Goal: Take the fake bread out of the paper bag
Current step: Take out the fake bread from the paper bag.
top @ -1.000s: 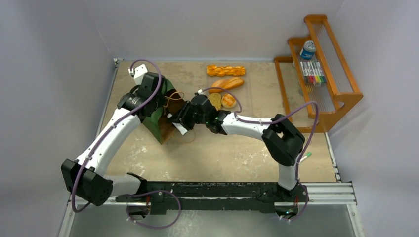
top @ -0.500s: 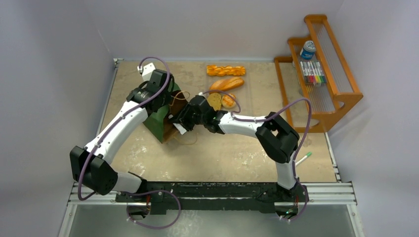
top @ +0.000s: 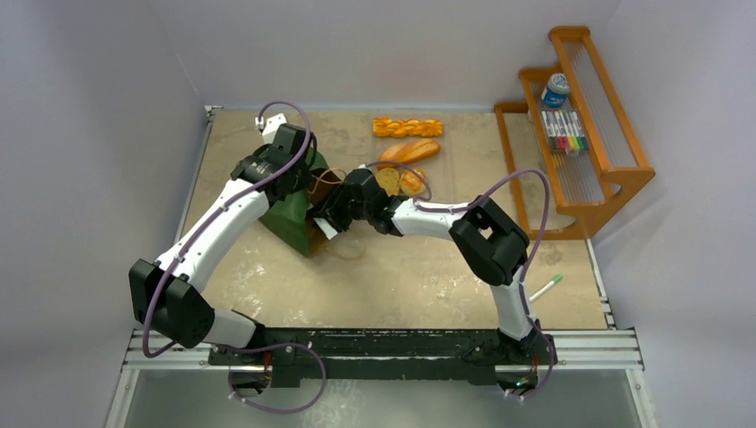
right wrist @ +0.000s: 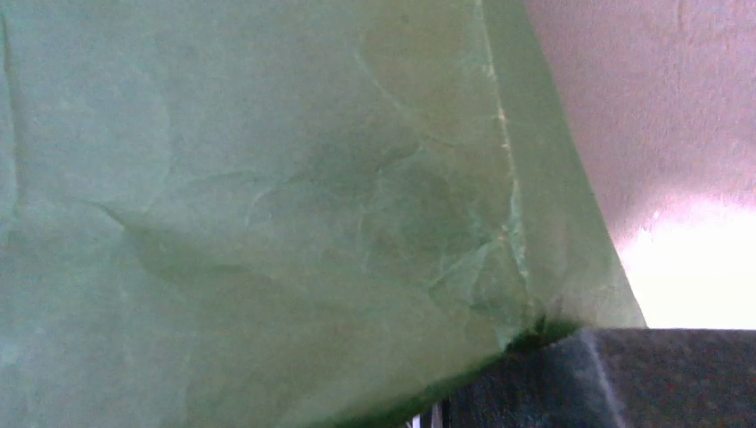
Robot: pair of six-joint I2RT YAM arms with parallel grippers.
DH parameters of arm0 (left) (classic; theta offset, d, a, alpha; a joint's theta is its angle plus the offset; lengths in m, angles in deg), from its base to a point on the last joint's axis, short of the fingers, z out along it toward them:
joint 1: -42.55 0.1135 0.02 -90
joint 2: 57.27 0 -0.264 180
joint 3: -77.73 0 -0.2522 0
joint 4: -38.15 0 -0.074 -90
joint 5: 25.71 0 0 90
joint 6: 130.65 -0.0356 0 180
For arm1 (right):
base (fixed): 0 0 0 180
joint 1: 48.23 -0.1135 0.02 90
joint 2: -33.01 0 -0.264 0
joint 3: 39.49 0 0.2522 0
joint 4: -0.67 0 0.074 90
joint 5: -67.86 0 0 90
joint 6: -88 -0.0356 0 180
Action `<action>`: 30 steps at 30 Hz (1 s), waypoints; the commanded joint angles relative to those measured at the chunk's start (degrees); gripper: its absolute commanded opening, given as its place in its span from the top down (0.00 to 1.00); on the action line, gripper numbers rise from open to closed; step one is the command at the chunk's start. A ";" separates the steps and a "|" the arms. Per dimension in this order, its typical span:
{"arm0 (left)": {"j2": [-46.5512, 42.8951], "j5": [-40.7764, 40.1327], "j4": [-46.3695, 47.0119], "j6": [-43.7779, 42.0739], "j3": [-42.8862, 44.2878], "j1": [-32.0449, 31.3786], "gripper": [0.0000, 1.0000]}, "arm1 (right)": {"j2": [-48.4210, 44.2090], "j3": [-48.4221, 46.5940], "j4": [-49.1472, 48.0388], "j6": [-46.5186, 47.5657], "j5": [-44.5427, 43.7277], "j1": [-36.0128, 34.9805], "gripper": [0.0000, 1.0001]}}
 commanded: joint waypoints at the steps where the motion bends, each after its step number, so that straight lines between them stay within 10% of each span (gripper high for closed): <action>1: -0.13 2.17 -1.99 -2.39 3.24 -0.26 1.00 | 1.32 -3.57 -4.36 0.99 3.23 1.12 0.59; 30: 5.92 5.81 -9.78 -9.17 9.66 -0.27 1.00 | 11.01 -6.85 -20.24 10.25 14.27 3.59 0.55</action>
